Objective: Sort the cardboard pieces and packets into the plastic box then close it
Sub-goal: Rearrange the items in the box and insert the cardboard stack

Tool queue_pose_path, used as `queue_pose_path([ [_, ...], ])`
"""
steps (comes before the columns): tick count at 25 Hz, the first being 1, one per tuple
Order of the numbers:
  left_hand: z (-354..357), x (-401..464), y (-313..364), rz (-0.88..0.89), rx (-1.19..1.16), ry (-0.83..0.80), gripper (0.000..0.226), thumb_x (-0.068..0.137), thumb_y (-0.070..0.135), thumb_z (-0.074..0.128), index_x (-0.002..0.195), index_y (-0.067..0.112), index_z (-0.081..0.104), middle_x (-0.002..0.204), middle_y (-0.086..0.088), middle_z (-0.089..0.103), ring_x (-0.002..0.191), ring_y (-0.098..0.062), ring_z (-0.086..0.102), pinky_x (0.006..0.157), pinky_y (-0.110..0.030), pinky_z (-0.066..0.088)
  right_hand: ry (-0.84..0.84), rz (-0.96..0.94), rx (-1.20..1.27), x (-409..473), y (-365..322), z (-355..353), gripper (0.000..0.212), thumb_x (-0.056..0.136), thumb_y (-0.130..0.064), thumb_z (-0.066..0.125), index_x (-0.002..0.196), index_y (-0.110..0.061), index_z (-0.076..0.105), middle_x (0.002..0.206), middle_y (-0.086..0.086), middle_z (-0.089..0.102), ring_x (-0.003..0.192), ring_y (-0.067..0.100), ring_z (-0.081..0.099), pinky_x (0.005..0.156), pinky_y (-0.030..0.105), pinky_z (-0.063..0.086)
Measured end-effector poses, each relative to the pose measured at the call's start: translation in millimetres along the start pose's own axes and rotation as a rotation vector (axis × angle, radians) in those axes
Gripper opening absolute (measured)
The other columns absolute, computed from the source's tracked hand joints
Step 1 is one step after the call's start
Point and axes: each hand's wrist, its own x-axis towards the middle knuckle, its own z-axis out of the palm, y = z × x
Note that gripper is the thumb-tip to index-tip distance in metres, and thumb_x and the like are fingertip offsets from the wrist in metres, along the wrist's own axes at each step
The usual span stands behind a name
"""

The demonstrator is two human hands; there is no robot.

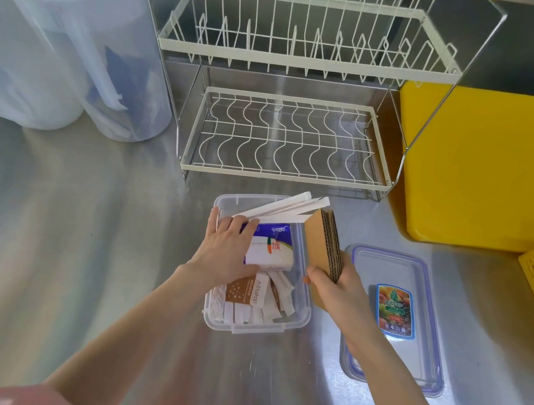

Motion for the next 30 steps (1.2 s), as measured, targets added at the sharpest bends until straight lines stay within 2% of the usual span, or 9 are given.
queue_pose_path([
  [3, -1.3, -2.6, -0.8, 0.001, -0.034, 0.041, 0.078, 0.079, 0.053, 0.056, 0.140, 0.020, 0.022, 0.144, -0.005, 0.035, 0.137, -0.025, 0.026, 0.116, -0.048, -0.005, 0.004, 0.010, 0.024, -1.5, -0.7, 1.7, 0.027, 0.087, -0.013, 0.052, 0.112, -0.016, 0.043, 0.100, 0.005, 0.059, 0.080, 0.000, 0.053, 0.046, -0.003, 0.039],
  [6, -4.2, -7.5, -1.6, -0.022, -0.135, 0.110, 0.078, 0.076, 0.052, 0.060, 0.138, 0.022, 0.026, 0.141, -0.004, 0.039, 0.133, -0.023, 0.030, 0.116, -0.043, 0.010, 0.010, 0.027, 0.048, -1.9, -3.5, 1.4, 0.033, 0.087, -0.016, 0.053, 0.119, -0.014, 0.043, 0.107, 0.008, 0.060, 0.085, 0.011, 0.055, 0.051, 0.008, 0.041],
  [9, -7.8, -13.2, -2.2, -0.077, -0.314, 0.202, 0.079, 0.073, 0.048, 0.066, 0.136, 0.020, 0.029, 0.136, -0.004, 0.042, 0.125, -0.022, 0.037, 0.106, -0.038, 0.032, 0.008, 0.053, 0.100, -2.1, -7.1, 0.7, 0.036, 0.086, -0.016, 0.054, 0.121, -0.013, 0.045, 0.104, 0.007, 0.059, 0.081, 0.008, 0.053, 0.056, 0.012, 0.037],
  [11, -11.0, -15.9, -3.6, -0.120, -0.423, 0.277, 0.077, 0.072, 0.045, 0.068, 0.134, 0.017, 0.032, 0.133, -0.005, 0.044, 0.121, -0.022, 0.039, 0.099, -0.035, 0.038, 0.005, 0.059, 0.154, -0.7, -9.6, -0.4, 0.030, 0.086, -0.014, 0.055, 0.115, -0.012, 0.049, 0.097, 0.006, 0.059, 0.076, 0.005, 0.053, 0.055, 0.011, 0.040],
  [16, -20.3, -18.9, -5.2, -0.250, -0.650, 0.365, 0.073, 0.072, 0.044, 0.068, 0.132, 0.018, 0.035, 0.129, -0.005, 0.045, 0.116, -0.019, 0.043, 0.090, -0.030, 0.041, -0.035, 0.096, 0.380, 3.2, -15.8, -2.1, 0.009, 0.084, -0.009, 0.056, 0.091, -0.014, 0.058, 0.078, 0.005, 0.065, 0.077, 0.019, 0.061, 0.082, 0.034, 0.046],
  [19, -21.8, -20.5, 1.0, -0.301, -0.671, 0.354, 0.073, 0.073, 0.047, 0.066, 0.131, 0.017, 0.035, 0.129, -0.007, 0.045, 0.118, -0.022, 0.043, 0.096, -0.037, 0.044, -0.130, 0.079, 0.536, 1.5, -19.3, 2.1, 0.025, 0.085, -0.014, 0.055, 0.110, -0.010, 0.057, 0.096, 0.009, 0.069, 0.092, 0.023, 0.065, 0.083, 0.035, 0.050],
  [22, -21.2, -23.1, 9.9, -0.365, -0.632, 0.363, 0.074, 0.072, 0.051, 0.065, 0.130, 0.016, 0.036, 0.127, -0.010, 0.046, 0.117, -0.026, 0.042, 0.099, -0.039, 0.040, -0.134, 0.134, 0.576, 3.7, -25.4, 6.5, 0.044, 0.083, -0.026, 0.060, 0.123, -0.015, 0.045, 0.112, 0.006, 0.060, 0.101, 0.020, 0.057, 0.078, 0.032, 0.048],
  [26, -20.9, -29.5, 23.1, -0.335, -0.505, 0.414, 0.073, 0.070, 0.051, 0.066, 0.128, 0.015, 0.040, 0.118, -0.011, 0.049, 0.110, -0.028, 0.044, 0.093, -0.035, 0.036, -0.172, 0.124, 0.591, 7.8, -32.2, 11.2, 0.047, 0.083, -0.028, 0.059, 0.125, -0.018, 0.042, 0.109, 0.002, 0.057, 0.098, 0.016, 0.055, 0.073, 0.029, 0.048],
  [30, -15.3, -33.7, 34.9, -0.235, -0.406, 0.431, 0.072, 0.070, 0.037, 0.067, 0.132, 0.014, 0.037, 0.121, -0.011, 0.046, 0.110, -0.028, 0.042, 0.093, -0.033, 0.032, -0.188, 0.167, 0.619, 10.3, -29.1, 12.4, 0.044, 0.083, -0.030, 0.058, 0.123, -0.021, 0.042, 0.109, 0.003, 0.055, 0.098, 0.017, 0.054, 0.072, 0.029, 0.048],
])
